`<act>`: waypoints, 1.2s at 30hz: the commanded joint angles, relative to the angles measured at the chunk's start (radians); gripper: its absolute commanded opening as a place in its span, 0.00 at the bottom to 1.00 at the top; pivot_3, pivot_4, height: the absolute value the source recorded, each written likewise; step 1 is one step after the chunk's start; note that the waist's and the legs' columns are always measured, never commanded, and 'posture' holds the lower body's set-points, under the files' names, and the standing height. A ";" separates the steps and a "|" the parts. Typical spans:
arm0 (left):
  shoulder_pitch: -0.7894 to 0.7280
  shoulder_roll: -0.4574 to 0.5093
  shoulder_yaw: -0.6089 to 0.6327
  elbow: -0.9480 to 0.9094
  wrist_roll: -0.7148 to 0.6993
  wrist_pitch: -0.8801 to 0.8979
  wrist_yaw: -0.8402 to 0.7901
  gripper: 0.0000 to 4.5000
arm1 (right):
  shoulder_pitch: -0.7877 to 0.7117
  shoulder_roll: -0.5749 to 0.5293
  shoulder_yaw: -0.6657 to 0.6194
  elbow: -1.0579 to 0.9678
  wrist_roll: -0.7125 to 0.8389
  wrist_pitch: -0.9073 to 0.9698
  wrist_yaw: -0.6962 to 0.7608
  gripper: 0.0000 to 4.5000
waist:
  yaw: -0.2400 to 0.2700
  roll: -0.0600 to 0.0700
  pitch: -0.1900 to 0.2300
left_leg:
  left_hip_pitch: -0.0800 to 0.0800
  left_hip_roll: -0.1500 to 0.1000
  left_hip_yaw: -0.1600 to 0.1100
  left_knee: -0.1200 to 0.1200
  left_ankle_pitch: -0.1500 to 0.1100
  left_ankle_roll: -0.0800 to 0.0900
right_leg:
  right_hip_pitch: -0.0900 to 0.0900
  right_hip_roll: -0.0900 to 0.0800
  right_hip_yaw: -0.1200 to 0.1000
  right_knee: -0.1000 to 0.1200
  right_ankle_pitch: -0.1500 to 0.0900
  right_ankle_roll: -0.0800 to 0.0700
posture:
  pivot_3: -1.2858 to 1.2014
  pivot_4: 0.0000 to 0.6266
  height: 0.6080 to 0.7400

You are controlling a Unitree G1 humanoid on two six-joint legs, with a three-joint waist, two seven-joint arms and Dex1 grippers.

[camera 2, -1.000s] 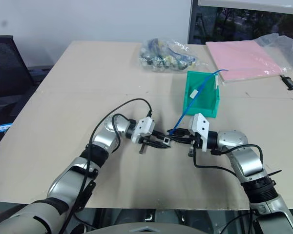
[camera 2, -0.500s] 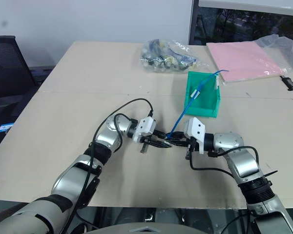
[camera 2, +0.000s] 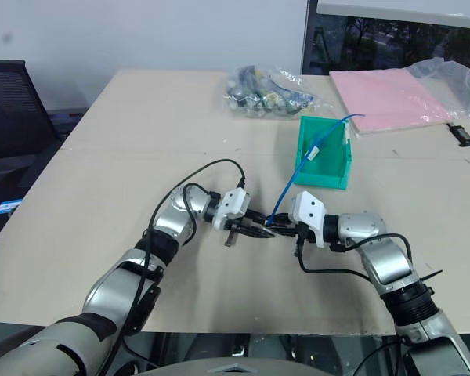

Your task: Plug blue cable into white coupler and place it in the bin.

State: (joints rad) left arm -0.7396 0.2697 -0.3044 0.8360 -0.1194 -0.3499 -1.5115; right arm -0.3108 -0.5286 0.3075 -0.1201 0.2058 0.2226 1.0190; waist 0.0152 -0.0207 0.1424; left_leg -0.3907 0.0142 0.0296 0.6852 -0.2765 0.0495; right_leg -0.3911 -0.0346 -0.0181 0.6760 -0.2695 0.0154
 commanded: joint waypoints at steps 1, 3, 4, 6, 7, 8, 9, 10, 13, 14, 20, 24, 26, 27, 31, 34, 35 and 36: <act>0.020 -0.007 -0.009 -0.011 0.021 0.029 0.003 0.13 | 0.037 -0.017 0.101 0.090 -0.102 0.105 -0.018 0.00 | -0.001 -0.002 -0.003 | 0.001 0.000 0.000 0.000 0.000 0.000 | 0.000 0.000 0.000 0.000 0.000 0.000 | 0.52 0.24 1.00; 0.023 -0.006 -0.005 -0.016 0.021 0.036 0.005 0.13 | 0.031 0.051 0.034 0.035 0.043 0.118 -0.009 0.00 | -0.001 -0.002 -0.003 | 0.003 0.001 0.000 0.000 0.000 0.000 | 0.003 0.000 0.000 0.000 0.000 0.000 | 0.52 0.24 1.00; 0.026 -0.005 -0.003 -0.019 0.019 0.039 0.005 0.13 | 0.021 0.112 -0.027 0.007 0.138 0.142 -0.038 0.00 | -0.001 -0.002 -0.003 | 0.005 0.001 0.000 -0.001 0.000 0.000 | 0.004 0.000 0.000 -0.001 0.000 0.000 | 0.52 0.24 1.00; 0.030 -0.004 0.005 -0.033 0.009 0.077 0.007 0.13 | -0.009 0.195 -0.135 -0.052 0.322 0.189 -0.059 0.00 | -0.005 -0.004 0.000 | 0.005 0.002 0.000 -0.001 0.000 0.000 | 0.005 0.000 0.000 -0.002 0.000 0.000 | 0.52 0.24 1.00; 0.035 0.003 0.004 -0.056 0.002 0.135 -0.007 0.24 | -0.022 0.206 -0.163 -0.065 0.350 0.204 -0.055 0.00 | -0.006 -0.002 0.002 | 0.004 0.003 0.000 -0.002 0.000 0.000 | 0.004 0.000 -0.001 -0.002 0.000 -0.001 | 0.52 0.24 1.00; 0.040 0.006 0.010 -0.076 0.006 0.151 0.019 0.36 | -0.031 0.197 -0.172 -0.064 0.338 0.210 -0.045 0.00 | -0.007 -0.001 0.003 | 0.001 0.004 0.000 -0.002 0.000 0.000 | 0.001 0.000 0.000 -0.001 0.000 -0.001 | 0.52 0.24 1.00; 0.045 0.005 0.017 -0.091 0.015 0.160 0.057 0.38 | -0.037 0.185 -0.172 -0.055 0.316 0.207 -0.043 0.00 | -0.009 0.002 0.004 | -0.004 0.003 0.000 -0.001 0.000 0.000 | -0.005 0.000 0.000 0.001 0.001 -0.001 | 0.52 0.24 1.00; 0.048 0.003 0.026 -0.111 0.025 0.178 0.108 0.62 | -0.044 0.174 -0.177 -0.039 0.294 0.199 -0.051 0.00 | -0.008 0.002 0.004 | -0.007 0.003 0.000 0.000 0.000 0.000 | -0.008 0.000 0.001 0.002 0.001 0.000 | 0.52 0.24 1.00; 0.067 0.014 0.063 -0.241 -0.013 0.288 0.164 0.80 | -0.093 0.145 -0.234 0.005 0.309 0.221 -0.076 0.00 | 0.003 0.002 0.005 | -0.009 0.002 -0.002 0.000 0.000 0.000 | -0.008 -0.001 -0.003 0.000 0.001 0.000 | 0.52 0.24 1.00; 0.077 0.024 0.081 -0.315 -0.041 0.342 0.178 0.80 | -0.122 0.130 -0.258 0.013 0.327 0.256 -0.088 0.00 | 0.000 0.003 0.007 | -0.010 0.002 -0.002 0.000 0.000 0.000 | -0.008 -0.001 -0.003 0.000 0.001 0.000 | 0.52 0.24 1.00; 0.110 0.064 0.216 -0.801 -0.195 0.756 0.401 0.80 | -0.358 0.029 -0.388 0.157 0.437 0.507 -0.130 0.00 | -0.010 0.004 0.013 | -0.014 0.002 -0.002 -0.001 0.000 0.000 | -0.013 -0.002 -0.002 0.001 0.001 0.000 | 0.52 0.24 1.00; 0.106 0.068 0.260 -1.018 -0.250 0.971 0.566 0.80 | -0.531 -0.037 -0.389 0.420 0.372 0.519 -0.105 0.00 | -0.011 0.005 0.013 | -0.015 0.002 -0.003 -0.002 0.000 0.000 | -0.014 -0.002 -0.003 0.001 0.001 0.000 | 0.52 0.24 1.00; 0.102 0.067 0.266 -1.075 -0.258 1.041 0.635 0.80 | -0.602 -0.050 -0.365 0.560 0.316 0.471 -0.091 0.00 | -0.011 0.005 0.013 | -0.016 0.002 -0.002 -0.003 0.000 0.000 | -0.014 -0.002 -0.003 -0.001 0.001 0.000 | 0.52 0.24 1.00; 0.098 0.069 0.262 -1.091 -0.249 1.058 0.666 0.80 | -0.636 -0.050 -0.349 0.622 0.285 0.452 -0.083 0.00 | -0.009 0.005 0.013 | -0.016 0.002 -0.002 -0.003 0.000 0.000 | -0.014 -0.001 -0.003 -0.001 0.001 0.000 | 0.52 0.24 1.00; 0.076 0.054 0.265 -1.112 -0.240 1.108 0.774 0.82 | -0.756 -0.023 -0.325 0.847 0.189 0.371 -0.098 0.36 | -0.010 0.005 0.013 | -0.018 0.002 -0.001 -0.003 0.000 -0.001 | -0.016 -0.001 -0.003 -0.003 0.001 0.000 | 0.52 0.24 1.00; 0.075 0.049 0.264 -1.111 -0.248 1.106 0.807 0.82 | -0.807 -0.016 -0.331 0.977 0.100 0.208 -0.186 0.61 | -0.010 0.005 0.013 | -0.024 0.002 -0.001 -0.002 0.003 -0.005 | -0.020 -0.001 -0.003 -0.003 0.001 0.000 | 0.52 0.24 1.00; 0.079 0.048 0.265 -1.111 -0.253 1.106 0.812 0.82 | -0.810 -0.023 -0.327 1.010 0.064 0.130 -0.214 0.78 | -0.008 0.005 0.013 | -0.024 0.002 -0.001 -0.002 0.003 -0.006 | -0.020 -0.001 -0.003 -0.003 0.001 0.000 | 0.52 0.24 1.00; 0.088 0.054 0.262 -1.113 -0.252 1.102 0.816 0.82 | -0.808 -0.035 -0.322 1.045 0.024 0.062 -0.252 0.87 | -0.005 0.005 0.013 | -0.024 0.002 -0.001 -0.002 0.003 -0.006 | -0.021 -0.001 -0.002 -0.004 0.001 0.000 | 0.52 0.24 1.00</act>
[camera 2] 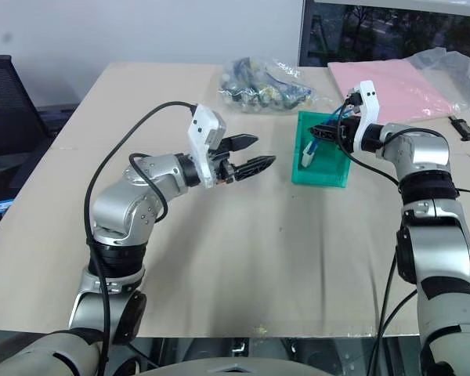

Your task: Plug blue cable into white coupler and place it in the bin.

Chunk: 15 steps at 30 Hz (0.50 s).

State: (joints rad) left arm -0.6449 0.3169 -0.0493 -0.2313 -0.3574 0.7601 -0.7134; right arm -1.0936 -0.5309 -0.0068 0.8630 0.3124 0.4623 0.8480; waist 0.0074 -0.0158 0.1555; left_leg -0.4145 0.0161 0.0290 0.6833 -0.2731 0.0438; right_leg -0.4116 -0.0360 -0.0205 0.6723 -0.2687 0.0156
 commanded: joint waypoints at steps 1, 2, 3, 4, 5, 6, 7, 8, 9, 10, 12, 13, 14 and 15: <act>0.004 0.015 0.002 -0.049 -0.010 -0.013 0.018 0.82 | -0.018 -0.045 -0.002 0.091 -0.120 -0.245 -0.119 0.95 | 0.005 0.000 0.000 | 0.000 0.000 0.000 0.000 0.000 0.000 | 0.000 0.000 0.000 -0.001 0.000 0.000 | 0.52 0.24 1.00; 0.017 0.024 -0.001 -0.057 -0.009 -0.020 0.016 0.82 | -0.005 -0.060 0.001 0.112 -0.153 -0.307 -0.150 0.98 | 0.006 0.000 0.000 | 0.000 0.000 0.000 -0.001 0.000 0.000 | 0.000 0.000 0.000 -0.001 0.000 0.000 | 0.52 0.24 1.00; 0.032 0.031 0.000 -0.069 -0.013 -0.025 0.015 0.82 | 0.019 -0.077 -0.001 0.116 -0.172 -0.351 -0.153 0.98 | 0.007 0.000 0.000 | -0.001 0.000 0.000 -0.001 0.000 0.000 | 0.000 0.000 0.000 -0.002 0.000 0.000 | 0.52 0.24 1.00; 0.045 0.036 0.004 -0.080 -0.020 -0.026 0.015 0.82 | 0.040 -0.089 -0.006 0.114 -0.179 -0.376 -0.142 0.98 | 0.007 0.000 0.000 | -0.002 0.000 0.000 -0.001 0.000 0.000 | 0.000 0.000 0.000 -0.004 0.000 0.000 | 0.52 0.24 1.00; 0.059 0.040 0.008 -0.094 -0.026 -0.025 0.017 0.82 | 0.066 -0.099 -0.017 0.096 -0.175 -0.379 -0.124 0.98 | 0.007 0.000 0.000 | -0.002 0.000 0.000 -0.001 0.000 0.000 | 0.000 0.000 0.000 -0.005 0.000 0.000 | 0.52 0.24 1.00; 0.076 0.049 0.013 -0.108 -0.030 -0.024 0.019 0.82 | 0.095 -0.110 -0.029 0.071 -0.165 -0.372 -0.103 0.98 | 0.005 0.000 0.000 | -0.002 0.000 0.000 -0.002 0.000 0.000 | 0.000 0.000 0.000 -0.007 0.000 0.000 | 0.52 0.24 1.00; 0.106 0.066 0.020 -0.123 -0.023 -0.037 0.019 0.82 | 0.151 -0.130 -0.046 0.014 -0.150 -0.382 -0.072 0.98 | 0.005 0.000 0.000 | -0.002 0.000 0.001 -0.002 0.000 0.000 | 0.000 0.000 0.001 -0.007 0.000 0.000 | 0.52 0.24 1.00; 0.133 0.080 0.028 -0.135 -0.014 -0.057 0.020 0.82 | 0.207 -0.145 -0.060 -0.049 -0.138 -0.412 -0.045 0.98 | 0.005 0.000 0.000 | -0.002 0.000 0.001 -0.003 0.000 0.000 | 0.001 0.000 0.001 -0.007 0.000 0.001 | 0.52 0.24 1.00; 0.160 0.088 0.041 -0.145 -0.003 -0.091 0.025 0.82 | 0.265 -0.155 -0.075 -0.124 -0.121 -0.443 -0.019 0.98 | 0.005 0.001 0.000 | -0.001 0.000 0.001 -0.003 0.000 0.000 | 0.001 0.000 0.001 -0.007 0.000 0.001 | 0.52 0.24 1.00; 0.191 0.092 0.062 -0.154 -0.008 -0.107 0.032 0.82 | 0.326 -0.154 -0.100 -0.210 -0.093 -0.459 -0.008 0.98 | 0.005 0.001 0.000 | -0.001 0.001 0.001 -0.004 0.000 0.000 | 0.001 0.000 0.001 -0.008 0.000 0.001 | 0.52 0.24 1.00; 0.266 0.106 0.094 -0.173 -0.006 -0.155 0.038 0.82 | 0.448 -0.139 -0.144 -0.380 -0.021 -0.481 0.033 0.98 | 0.004 0.001 0.000 | 0.000 0.001 0.000 -0.006 0.000 -0.001 | 0.001 0.001 0.001 -0.008 0.000 0.001 | 0.52 0.24 1.00; 0.307 0.115 0.104 -0.183 0.002 -0.169 0.047 0.82 | 0.514 -0.131 -0.164 -0.466 0.023 -0.481 0.060 0.98 | 0.001 0.001 0.000 | 0.000 0.002 0.001 -0.006 0.000 -0.001 | 0.001 0.001 0.001 -0.007 0.000 0.001 | 0.52 0.24 1.00; 0.354 0.123 0.117 -0.197 0.003 -0.179 0.051 0.82 | 0.587 -0.110 -0.196 -0.556 0.084 -0.492 0.084 0.98 | 0.000 0.002 0.001 | 0.000 0.002 0.001 -0.005 0.001 -0.001 | 0.001 0.001 0.001 -0.006 0.000 0.001 | 0.52 0.24 1.00; 0.400 0.134 0.126 -0.211 0.006 -0.194 0.051 0.82 | 0.648 -0.100 -0.219 -0.633 0.140 -0.461 0.103 0.98 | 0.000 0.002 0.001 | 0.001 0.002 0.001 -0.005 0.001 -0.002 | 0.001 0.001 0.002 -0.005 0.000 0.001 | 0.52 0.24 1.00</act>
State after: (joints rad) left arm -0.2864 0.4352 0.0437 -0.3822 -0.3537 0.6073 -0.6679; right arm -0.4860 -0.6341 -0.1618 0.3856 0.3471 -0.0004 0.9114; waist 0.0076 -0.0141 0.1560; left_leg -0.4127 0.0183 0.0302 0.6780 -0.2723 0.0422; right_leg -0.4104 -0.0348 -0.0189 0.6672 -0.2683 0.0162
